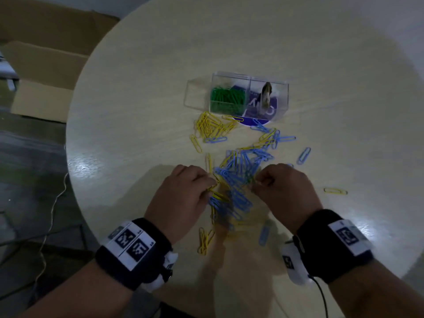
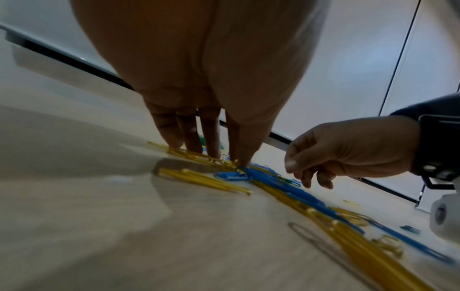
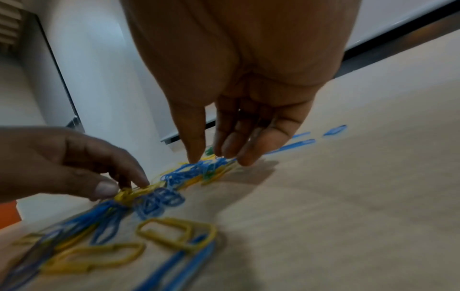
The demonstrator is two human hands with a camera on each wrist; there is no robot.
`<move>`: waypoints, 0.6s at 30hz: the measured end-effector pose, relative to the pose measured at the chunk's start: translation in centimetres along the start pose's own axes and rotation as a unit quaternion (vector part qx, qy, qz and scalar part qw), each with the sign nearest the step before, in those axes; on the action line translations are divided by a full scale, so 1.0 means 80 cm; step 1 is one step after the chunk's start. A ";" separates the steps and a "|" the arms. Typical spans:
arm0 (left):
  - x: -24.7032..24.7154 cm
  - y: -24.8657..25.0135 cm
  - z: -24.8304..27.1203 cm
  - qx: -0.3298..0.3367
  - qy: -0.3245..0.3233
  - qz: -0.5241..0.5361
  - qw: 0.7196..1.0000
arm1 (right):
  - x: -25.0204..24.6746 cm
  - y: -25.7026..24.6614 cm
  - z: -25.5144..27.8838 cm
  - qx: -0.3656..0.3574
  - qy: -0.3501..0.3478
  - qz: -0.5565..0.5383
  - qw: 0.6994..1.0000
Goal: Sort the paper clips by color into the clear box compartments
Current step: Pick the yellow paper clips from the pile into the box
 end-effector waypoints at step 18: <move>0.028 0.014 0.043 -0.002 -0.072 -0.039 0.997 | -0.116 -0.065 -0.094 -0.052 0.106 -0.085 0.989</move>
Point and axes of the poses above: each hand's wrist, its own z-axis away from the middle knuckle, its own x-axis out of the palm, y = z × x, the point moved 5 cm from there along -z, towards the middle knuckle, and after that the axes turned 13 degrees about -y, right-handed, at the moved point
